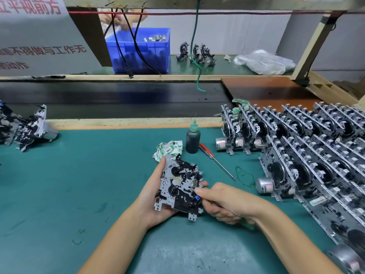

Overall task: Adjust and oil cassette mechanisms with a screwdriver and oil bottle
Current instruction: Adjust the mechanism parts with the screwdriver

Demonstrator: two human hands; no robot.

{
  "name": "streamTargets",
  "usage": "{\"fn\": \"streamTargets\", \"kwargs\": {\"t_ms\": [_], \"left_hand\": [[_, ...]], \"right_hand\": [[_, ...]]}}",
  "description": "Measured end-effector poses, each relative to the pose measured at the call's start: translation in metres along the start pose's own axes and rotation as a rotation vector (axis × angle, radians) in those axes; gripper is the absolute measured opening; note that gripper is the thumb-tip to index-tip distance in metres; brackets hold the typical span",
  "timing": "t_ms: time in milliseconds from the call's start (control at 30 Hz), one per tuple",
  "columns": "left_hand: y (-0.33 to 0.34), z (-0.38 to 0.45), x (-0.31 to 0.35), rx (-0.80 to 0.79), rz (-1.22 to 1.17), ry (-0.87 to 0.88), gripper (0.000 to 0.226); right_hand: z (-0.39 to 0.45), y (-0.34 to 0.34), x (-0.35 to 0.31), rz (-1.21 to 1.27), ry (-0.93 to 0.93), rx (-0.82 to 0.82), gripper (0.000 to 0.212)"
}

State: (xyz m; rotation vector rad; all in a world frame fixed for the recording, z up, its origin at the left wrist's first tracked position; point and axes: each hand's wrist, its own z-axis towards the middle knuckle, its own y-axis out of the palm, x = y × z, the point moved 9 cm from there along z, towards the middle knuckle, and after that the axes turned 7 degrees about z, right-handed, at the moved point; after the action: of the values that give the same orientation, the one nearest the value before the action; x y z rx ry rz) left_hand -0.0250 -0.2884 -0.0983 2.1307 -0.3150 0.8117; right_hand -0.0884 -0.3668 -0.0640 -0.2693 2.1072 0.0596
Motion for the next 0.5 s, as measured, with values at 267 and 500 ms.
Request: {"fn": "streamTargets", "kwargs": {"t_ms": [267, 500], "left_hand": [[0.0025, 0.0004, 0.0020, 0.029, 0.012, 0.039, 0.070], [0.0058, -0.0024, 0.0045, 0.056, 0.059, 0.050, 0.072]], "right_hand": [[0.0013, -0.0005, 0.0060, -0.036, 0.067, -0.051, 0.062], [-0.0015, 0.0015, 0.0061, -0.068, 0.108, -0.119, 0.061]]}}
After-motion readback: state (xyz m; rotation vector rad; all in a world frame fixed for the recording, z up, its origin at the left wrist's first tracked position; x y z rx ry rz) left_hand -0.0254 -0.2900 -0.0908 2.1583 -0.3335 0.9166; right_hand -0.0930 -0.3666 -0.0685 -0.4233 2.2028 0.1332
